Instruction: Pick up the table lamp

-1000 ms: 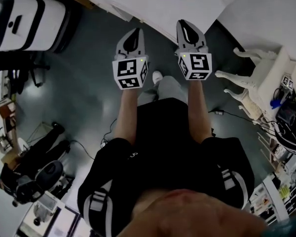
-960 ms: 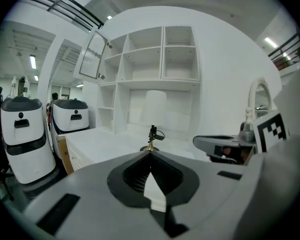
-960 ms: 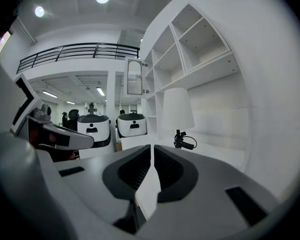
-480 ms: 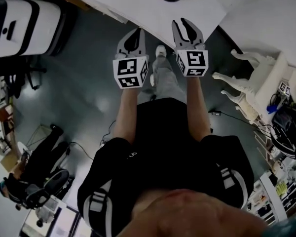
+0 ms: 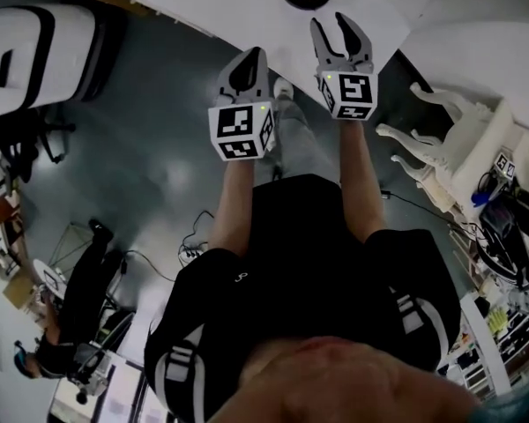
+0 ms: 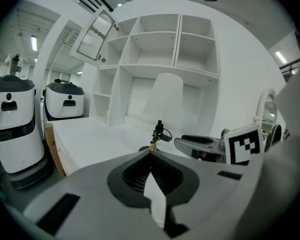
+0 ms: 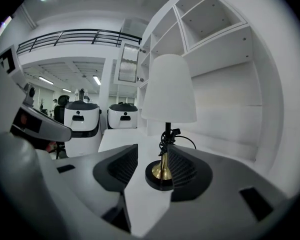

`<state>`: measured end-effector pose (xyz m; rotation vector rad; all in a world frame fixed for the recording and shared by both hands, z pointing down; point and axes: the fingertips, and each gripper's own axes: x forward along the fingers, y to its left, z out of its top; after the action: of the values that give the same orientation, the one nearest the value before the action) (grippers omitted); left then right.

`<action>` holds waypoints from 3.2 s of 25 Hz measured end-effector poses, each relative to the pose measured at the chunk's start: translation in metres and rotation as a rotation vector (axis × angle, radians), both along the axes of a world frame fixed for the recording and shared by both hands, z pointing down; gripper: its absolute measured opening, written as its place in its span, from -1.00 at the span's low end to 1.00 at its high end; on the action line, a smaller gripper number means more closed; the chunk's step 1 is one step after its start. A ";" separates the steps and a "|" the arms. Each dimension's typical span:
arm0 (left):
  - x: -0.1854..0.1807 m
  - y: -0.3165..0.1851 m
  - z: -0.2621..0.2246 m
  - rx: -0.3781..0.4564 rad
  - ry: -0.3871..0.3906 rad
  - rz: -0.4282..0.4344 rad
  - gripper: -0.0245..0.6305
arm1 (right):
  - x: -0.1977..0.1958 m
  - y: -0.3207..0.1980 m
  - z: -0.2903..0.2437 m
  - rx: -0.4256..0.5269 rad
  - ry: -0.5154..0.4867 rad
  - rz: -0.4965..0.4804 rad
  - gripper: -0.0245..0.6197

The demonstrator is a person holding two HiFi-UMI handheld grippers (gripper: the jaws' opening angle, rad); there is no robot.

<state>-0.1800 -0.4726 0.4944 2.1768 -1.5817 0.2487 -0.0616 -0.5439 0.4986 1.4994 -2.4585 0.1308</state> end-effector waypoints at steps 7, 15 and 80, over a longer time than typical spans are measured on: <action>0.013 -0.032 0.013 -0.027 -0.006 0.031 -0.90 | -0.004 -0.044 0.017 0.039 -0.020 0.011 -0.34; 0.016 -0.069 0.039 -0.066 -0.014 0.033 -0.90 | -0.008 -0.087 0.033 0.068 -0.038 -0.004 -0.15; 0.005 0.001 -0.062 0.084 0.051 0.011 -0.90 | -0.018 -0.005 -0.119 0.195 -0.160 -0.114 -0.50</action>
<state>-0.1750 -0.4711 0.4329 2.2369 -1.5788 0.1310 -0.0798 -0.5488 0.3796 1.4697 -2.7469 -0.0122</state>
